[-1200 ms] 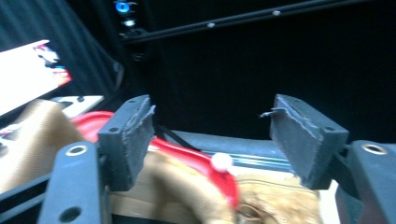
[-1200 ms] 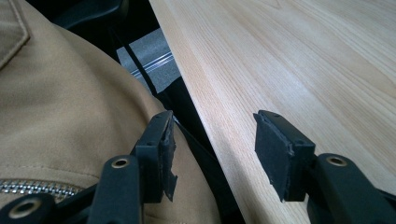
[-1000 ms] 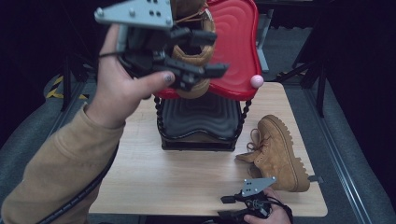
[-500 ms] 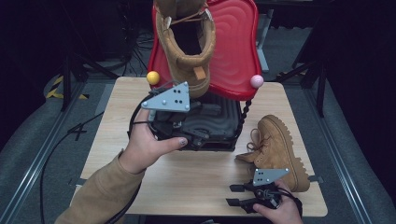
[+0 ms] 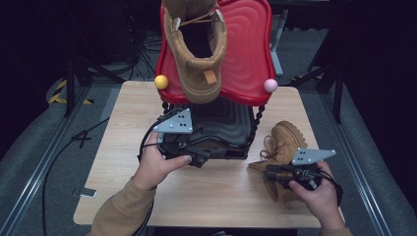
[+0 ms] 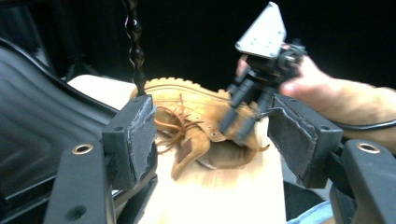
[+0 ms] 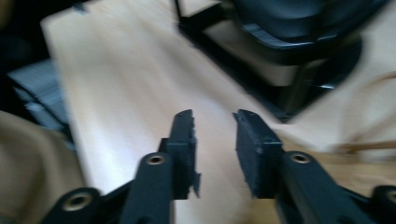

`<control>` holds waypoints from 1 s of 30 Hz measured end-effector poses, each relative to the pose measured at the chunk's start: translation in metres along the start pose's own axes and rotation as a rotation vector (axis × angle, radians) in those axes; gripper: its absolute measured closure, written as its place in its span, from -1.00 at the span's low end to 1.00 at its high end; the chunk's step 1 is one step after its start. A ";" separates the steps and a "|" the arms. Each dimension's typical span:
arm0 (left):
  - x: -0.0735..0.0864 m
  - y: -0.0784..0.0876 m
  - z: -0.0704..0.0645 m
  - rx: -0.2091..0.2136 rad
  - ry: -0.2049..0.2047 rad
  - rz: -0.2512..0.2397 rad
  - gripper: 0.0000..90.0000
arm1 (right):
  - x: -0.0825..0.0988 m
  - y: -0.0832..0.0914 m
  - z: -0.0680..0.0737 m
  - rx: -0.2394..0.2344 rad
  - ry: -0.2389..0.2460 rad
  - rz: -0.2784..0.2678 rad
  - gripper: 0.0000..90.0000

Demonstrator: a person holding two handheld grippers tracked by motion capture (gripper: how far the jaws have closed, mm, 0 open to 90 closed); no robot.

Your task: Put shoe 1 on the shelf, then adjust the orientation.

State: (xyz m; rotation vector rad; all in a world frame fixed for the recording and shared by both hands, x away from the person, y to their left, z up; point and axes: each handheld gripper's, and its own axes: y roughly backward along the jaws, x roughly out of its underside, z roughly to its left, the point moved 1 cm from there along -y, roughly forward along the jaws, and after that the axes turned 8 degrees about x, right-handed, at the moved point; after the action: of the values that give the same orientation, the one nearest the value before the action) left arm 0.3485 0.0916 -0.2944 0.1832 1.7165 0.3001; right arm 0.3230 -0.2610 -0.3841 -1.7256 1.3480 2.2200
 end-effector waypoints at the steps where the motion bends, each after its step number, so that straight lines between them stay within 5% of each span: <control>1: 0.002 0.000 0.001 -0.006 -0.002 0.005 -0.27 | -0.001 0.003 -0.007 0.015 0.005 -0.011 0.64; 11: 0.010 -0.001 0.005 -0.021 0.005 0.052 -0.28 | 0.023 0.029 -0.041 0.102 -0.052 -0.034 0.88; 25: 0.013 0.002 0.005 -0.017 -0.002 0.076 -0.30 | 0.042 0.055 -0.052 0.132 -0.022 0.033 1.00; 30: 0.014 0.003 0.005 -0.023 0.001 0.079 -0.30 | 0.053 0.063 -0.062 0.163 -0.061 0.047 1.00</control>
State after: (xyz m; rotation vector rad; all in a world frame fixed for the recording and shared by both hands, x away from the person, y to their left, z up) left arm 0.3506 0.0989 -0.3076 0.2347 1.7089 0.3782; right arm 0.3195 -0.3632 -0.3892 -1.5754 1.5229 2.0996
